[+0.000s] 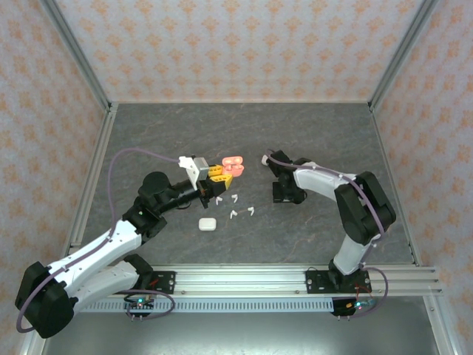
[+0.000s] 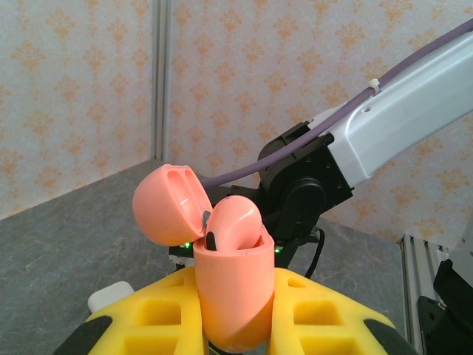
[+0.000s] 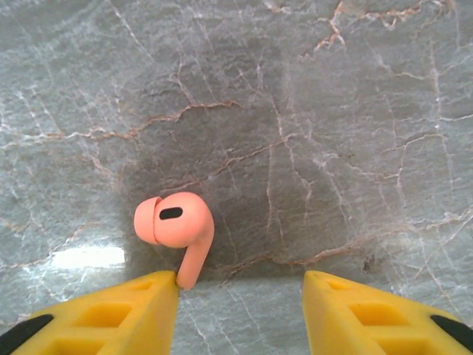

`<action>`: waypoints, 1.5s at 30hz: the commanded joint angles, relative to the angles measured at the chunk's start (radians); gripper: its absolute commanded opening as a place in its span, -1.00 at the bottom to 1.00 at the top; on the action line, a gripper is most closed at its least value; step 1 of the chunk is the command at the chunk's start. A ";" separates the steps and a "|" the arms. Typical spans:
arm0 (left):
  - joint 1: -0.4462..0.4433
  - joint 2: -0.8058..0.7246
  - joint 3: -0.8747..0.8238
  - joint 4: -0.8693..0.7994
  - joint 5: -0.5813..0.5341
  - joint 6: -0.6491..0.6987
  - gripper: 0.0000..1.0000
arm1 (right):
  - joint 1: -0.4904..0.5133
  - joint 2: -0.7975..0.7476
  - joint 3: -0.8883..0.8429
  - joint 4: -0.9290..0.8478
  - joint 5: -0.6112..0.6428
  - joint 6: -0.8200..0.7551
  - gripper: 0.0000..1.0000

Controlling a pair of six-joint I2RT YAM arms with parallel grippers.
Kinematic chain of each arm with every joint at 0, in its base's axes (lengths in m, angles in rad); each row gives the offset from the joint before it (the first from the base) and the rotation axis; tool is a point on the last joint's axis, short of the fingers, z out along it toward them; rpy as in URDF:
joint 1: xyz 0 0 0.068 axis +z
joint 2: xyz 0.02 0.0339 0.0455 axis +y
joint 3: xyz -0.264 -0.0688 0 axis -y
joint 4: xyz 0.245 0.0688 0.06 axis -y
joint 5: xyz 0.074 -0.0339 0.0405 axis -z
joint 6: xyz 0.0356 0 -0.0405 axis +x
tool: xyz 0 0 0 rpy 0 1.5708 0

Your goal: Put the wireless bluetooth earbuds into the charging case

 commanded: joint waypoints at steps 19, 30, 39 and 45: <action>-0.006 -0.025 0.026 -0.005 -0.027 0.018 -1.00 | -0.043 0.113 0.149 0.010 -0.027 -0.041 -0.14; -0.006 -0.012 0.031 0.000 -0.027 0.017 -1.00 | -0.044 0.132 0.129 0.012 -0.057 -0.055 -0.45; -0.007 0.009 0.038 0.011 -0.033 0.004 -1.00 | -0.044 0.055 0.098 0.014 -0.054 -0.078 -0.53; -0.006 0.035 0.054 0.032 -0.034 -0.020 -1.00 | -0.043 -0.083 0.081 0.033 -0.049 -0.097 -0.53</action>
